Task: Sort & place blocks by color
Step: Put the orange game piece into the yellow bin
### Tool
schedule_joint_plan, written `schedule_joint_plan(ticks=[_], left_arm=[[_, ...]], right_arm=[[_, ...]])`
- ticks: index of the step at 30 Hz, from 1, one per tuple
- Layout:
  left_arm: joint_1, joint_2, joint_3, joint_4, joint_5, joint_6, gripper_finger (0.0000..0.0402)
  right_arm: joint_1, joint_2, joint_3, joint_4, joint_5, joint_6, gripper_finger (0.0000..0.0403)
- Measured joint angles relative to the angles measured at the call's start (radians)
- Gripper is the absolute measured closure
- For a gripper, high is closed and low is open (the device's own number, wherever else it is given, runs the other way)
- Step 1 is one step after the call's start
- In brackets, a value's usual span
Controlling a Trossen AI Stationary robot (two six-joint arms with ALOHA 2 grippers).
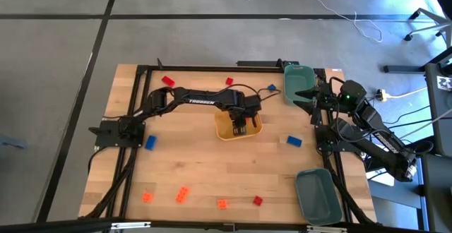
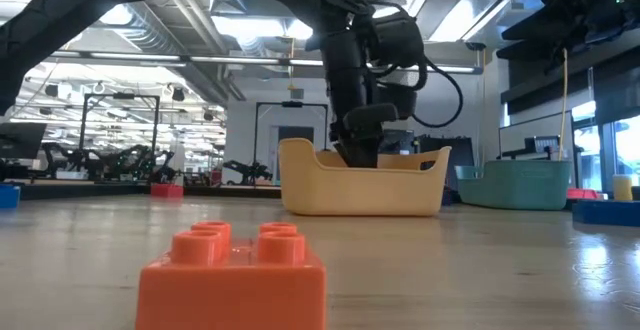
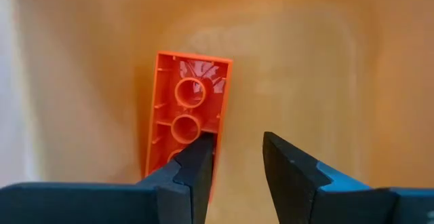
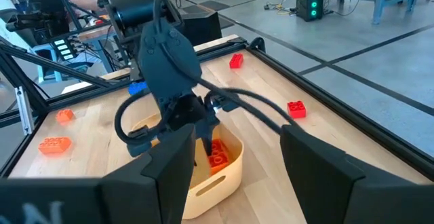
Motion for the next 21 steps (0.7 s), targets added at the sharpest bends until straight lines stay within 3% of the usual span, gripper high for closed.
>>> schedule_joint_plan(ticks=[14, 21], left_arm=[[0.0, 0.002, -0.001, -0.001, 0.029, -0.006, 0.0282], [0.001, 0.002, -0.001, -0.001, 0.031, -0.001, 0.0282]], right_arm=[[0.0, 0.0, 0.0, -0.016, -0.008, -0.007, 0.0185], [0.0, 0.002, 0.0, -0.01, -0.184, -0.055, 0.0185]])
